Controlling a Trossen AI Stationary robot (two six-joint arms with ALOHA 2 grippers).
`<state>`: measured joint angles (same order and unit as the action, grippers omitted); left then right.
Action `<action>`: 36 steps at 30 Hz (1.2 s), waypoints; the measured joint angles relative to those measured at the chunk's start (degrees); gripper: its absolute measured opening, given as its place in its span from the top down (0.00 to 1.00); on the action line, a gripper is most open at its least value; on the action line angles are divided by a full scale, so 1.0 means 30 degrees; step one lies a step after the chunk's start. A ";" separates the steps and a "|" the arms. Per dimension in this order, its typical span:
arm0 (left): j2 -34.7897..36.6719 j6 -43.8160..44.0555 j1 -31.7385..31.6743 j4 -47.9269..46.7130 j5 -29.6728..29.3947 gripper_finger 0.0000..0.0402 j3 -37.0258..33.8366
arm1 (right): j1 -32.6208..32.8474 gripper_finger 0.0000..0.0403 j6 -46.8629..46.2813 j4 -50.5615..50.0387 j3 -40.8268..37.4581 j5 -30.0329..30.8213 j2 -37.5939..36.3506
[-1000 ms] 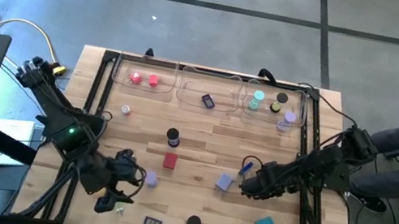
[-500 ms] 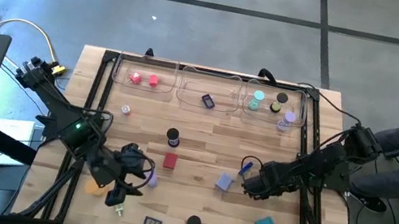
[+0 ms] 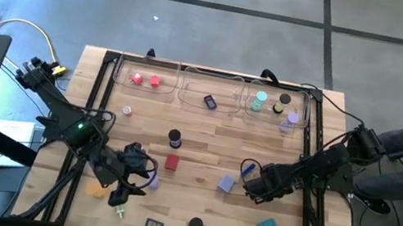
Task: Pick & Place Office items
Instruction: Put the white charger adapter into the left transparent bin
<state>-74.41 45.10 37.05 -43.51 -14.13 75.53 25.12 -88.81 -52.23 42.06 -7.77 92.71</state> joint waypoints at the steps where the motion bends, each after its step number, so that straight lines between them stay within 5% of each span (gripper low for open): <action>1: 0.0000 -0.0102 -0.0081 0.0000 0.0007 0.38 0.0000 | 0.0000 0.63 0.0006 0.0016 0.0000 0.0014 0.0000; 3: 0.0000 -0.0102 -0.0228 0.0000 0.0014 0.38 0.0000 | -0.0006 0.70 0.0066 -0.0064 0.0007 0.0046 0.0000; 9: -0.0015 -0.0182 -0.0717 0.0005 0.0004 0.38 0.0000 | 0.0069 0.71 0.0151 -0.1412 0.0429 0.1043 -0.0605; 15: -0.0022 -0.0162 -0.1107 0.0320 0.0000 0.38 0.0000 | 0.0461 0.71 -0.0046 -0.5040 0.2983 0.3772 -0.2883; 21: -0.0029 -0.0088 -0.1858 0.1584 -0.0007 0.38 0.0000 | 0.1371 0.71 0.0604 -0.4851 0.7017 0.7880 -0.5048; 29: -0.0007 -0.2656 -0.3418 0.5422 -0.0423 0.38 0.0000 | 0.2506 0.71 0.7883 0.2788 1.0589 1.4475 -0.6429; 36: -0.0007 -0.6246 -0.4527 1.0544 -0.0889 0.38 0.0000 | 0.2395 0.71 1.6686 1.0730 1.0768 1.3634 -0.6674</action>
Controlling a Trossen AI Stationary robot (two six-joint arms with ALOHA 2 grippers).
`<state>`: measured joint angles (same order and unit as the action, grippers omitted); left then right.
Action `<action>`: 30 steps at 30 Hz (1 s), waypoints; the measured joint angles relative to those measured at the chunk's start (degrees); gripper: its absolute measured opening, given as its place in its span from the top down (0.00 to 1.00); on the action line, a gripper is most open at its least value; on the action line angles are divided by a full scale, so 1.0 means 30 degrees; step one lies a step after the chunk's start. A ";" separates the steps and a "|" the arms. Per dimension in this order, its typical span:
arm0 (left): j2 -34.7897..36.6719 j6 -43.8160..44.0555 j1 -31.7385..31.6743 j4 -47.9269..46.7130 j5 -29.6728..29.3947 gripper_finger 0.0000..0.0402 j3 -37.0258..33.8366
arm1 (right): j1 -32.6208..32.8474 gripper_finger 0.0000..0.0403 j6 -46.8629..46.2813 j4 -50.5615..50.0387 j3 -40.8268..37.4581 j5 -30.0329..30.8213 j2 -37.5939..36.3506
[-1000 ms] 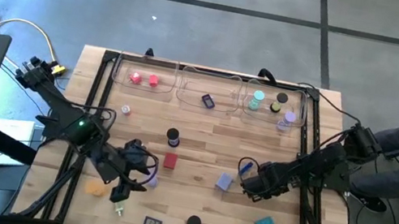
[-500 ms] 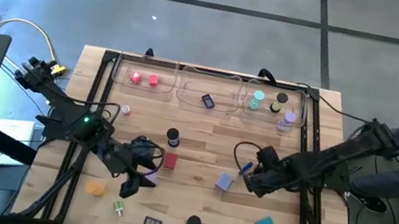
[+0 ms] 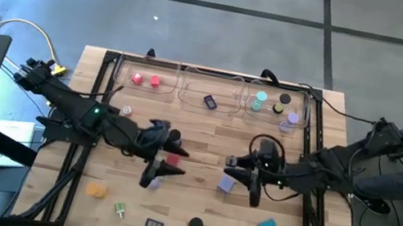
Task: Pick & Place Office items
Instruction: Put the white charger adapter into the left transparent bin
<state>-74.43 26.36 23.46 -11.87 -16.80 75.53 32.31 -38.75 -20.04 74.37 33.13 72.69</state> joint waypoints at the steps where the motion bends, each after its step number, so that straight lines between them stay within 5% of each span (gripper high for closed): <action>1: 0.0002 -0.0124 -0.0226 0.0487 -0.0003 0.38 0.0000 | -0.0071 0.71 0.0630 0.0595 0.0000 -0.0429 0.0000; 15: -0.0117 0.0811 -0.2276 0.1809 0.0497 0.38 0.0015 | -0.1974 0.71 0.3788 0.1315 0.0000 -0.3781 0.0000; 23: -0.0117 -0.3074 -0.3140 0.1479 0.0515 0.28 0.0015 | -0.3930 0.71 0.3928 0.1405 0.0000 -0.5865 0.0000; 30: -0.0117 -0.9591 -0.4071 0.1976 0.0832 0.12 0.0015 | -0.5433 0.71 0.3503 0.1513 0.0007 -0.7835 -0.0007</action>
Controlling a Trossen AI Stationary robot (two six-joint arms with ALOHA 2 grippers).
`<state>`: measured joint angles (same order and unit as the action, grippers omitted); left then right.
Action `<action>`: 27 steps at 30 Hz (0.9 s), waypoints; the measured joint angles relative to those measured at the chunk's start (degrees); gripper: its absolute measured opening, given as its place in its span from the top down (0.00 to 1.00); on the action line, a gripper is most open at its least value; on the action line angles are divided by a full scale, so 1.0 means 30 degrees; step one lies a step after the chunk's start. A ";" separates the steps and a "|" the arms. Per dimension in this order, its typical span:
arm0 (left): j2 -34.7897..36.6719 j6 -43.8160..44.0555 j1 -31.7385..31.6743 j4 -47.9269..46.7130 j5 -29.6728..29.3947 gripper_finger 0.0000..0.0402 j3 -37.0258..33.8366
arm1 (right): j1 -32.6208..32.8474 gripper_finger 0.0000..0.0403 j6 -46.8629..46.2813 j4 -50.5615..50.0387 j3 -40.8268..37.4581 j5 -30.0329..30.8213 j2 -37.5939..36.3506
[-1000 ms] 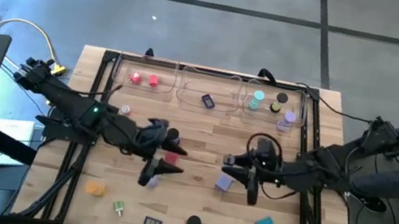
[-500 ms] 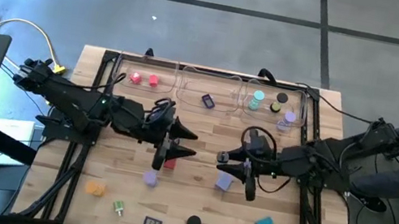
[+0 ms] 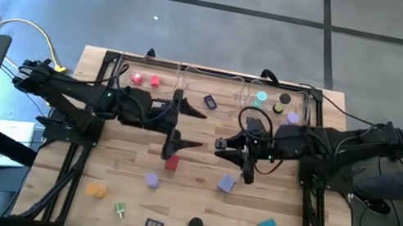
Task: Pick & Place Office items
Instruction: Put the white charger adapter into the left transparent bin
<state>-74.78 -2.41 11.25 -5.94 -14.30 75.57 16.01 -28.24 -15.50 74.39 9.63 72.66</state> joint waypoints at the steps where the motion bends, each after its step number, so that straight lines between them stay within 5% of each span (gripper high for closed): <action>1: 0.0000 -0.0937 -0.0066 0.0023 -0.0003 0.11 0.0000 | -0.0304 0.71 0.0124 0.0103 0.0000 -0.0309 0.0000; 12: 0.0000 -0.6998 -0.0111 0.0698 -0.0283 0.10 0.0000 | -0.3489 0.71 0.0923 0.1624 0.0007 -0.4547 -0.0007; 27: -0.0193 -0.6640 -0.0594 0.0397 0.0086 0.10 0.0015 | -0.4510 0.71 0.1011 0.4088 0.0021 -0.7708 0.1839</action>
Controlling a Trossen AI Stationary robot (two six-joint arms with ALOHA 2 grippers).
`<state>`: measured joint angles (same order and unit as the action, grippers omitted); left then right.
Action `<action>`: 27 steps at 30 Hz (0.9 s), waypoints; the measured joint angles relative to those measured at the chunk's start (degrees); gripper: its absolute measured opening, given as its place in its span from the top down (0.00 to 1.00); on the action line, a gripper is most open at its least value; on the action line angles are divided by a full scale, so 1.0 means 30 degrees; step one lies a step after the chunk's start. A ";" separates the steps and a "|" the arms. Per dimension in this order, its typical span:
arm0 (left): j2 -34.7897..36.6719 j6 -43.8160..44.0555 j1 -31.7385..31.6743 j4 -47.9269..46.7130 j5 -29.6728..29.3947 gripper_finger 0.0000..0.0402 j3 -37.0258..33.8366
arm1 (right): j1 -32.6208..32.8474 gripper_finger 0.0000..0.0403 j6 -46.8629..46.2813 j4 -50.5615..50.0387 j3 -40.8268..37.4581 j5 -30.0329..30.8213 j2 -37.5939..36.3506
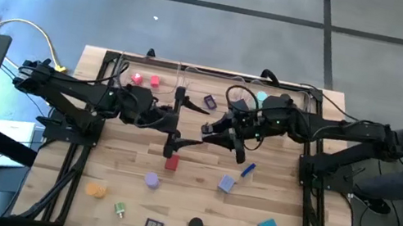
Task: Pick & Place Office items
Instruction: Put the white charger adapter into the left transparent bin
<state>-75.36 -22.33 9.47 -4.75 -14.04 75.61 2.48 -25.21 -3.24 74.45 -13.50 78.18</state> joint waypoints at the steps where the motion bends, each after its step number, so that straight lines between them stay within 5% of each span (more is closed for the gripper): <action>1: -0.0089 0.0032 -0.0013 -0.0151 -0.0004 0.10 0.0000 | -0.0106 0.71 -0.0012 -0.0068 0.0000 0.0000 -0.0003; 27: -0.0429 0.0997 -0.0675 -0.0147 0.0214 0.10 -0.0036 | -0.0830 0.71 -0.1516 0.1144 0.0014 -0.2030 0.1586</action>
<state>-76.65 -19.34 7.44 -5.19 -13.40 75.50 -0.01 -29.76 0.19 74.50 -19.59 82.94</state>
